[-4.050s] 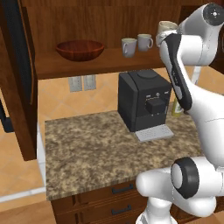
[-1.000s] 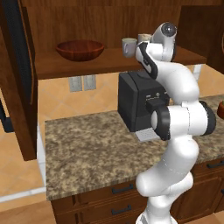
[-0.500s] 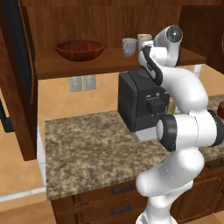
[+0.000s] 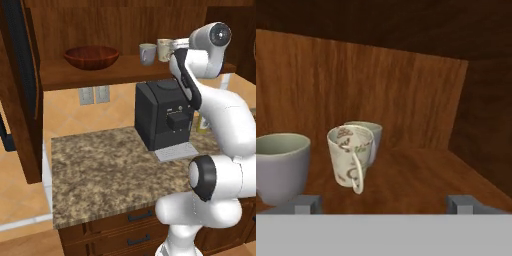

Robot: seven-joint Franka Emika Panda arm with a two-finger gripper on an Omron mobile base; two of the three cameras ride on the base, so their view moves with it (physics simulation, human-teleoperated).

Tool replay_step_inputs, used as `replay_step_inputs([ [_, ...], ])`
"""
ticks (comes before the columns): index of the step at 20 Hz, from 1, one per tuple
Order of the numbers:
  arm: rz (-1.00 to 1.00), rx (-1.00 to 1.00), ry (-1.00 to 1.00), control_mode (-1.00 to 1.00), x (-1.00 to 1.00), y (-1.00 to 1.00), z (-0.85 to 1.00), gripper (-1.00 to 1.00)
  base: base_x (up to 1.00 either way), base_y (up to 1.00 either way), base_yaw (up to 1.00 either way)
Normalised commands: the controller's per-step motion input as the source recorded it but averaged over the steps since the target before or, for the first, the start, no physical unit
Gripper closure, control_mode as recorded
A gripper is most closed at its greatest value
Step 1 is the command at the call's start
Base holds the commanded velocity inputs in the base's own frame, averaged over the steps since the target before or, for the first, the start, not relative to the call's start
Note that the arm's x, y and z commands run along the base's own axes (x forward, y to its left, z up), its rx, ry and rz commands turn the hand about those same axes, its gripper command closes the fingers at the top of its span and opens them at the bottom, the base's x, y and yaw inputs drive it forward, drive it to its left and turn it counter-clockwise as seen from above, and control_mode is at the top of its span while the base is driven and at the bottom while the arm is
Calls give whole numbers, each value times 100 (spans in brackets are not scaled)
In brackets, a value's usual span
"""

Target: Gather all objects into one cabinet and sort the glasses and bowls to opposite sides.

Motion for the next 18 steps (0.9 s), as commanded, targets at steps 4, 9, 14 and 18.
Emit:
replay_step_inputs([
  [4,0,0,-1,-100,-100,0,4,-100,0,0,0],
  [9,0,3,-7,-100,-100,0,0,-100,0,0,0],
  [14,0,4,-29,-100,-100,0,30,-100,0,0,0],
  [18,0,4,-17,-100,-100,5,37,-100,0,0,0],
])
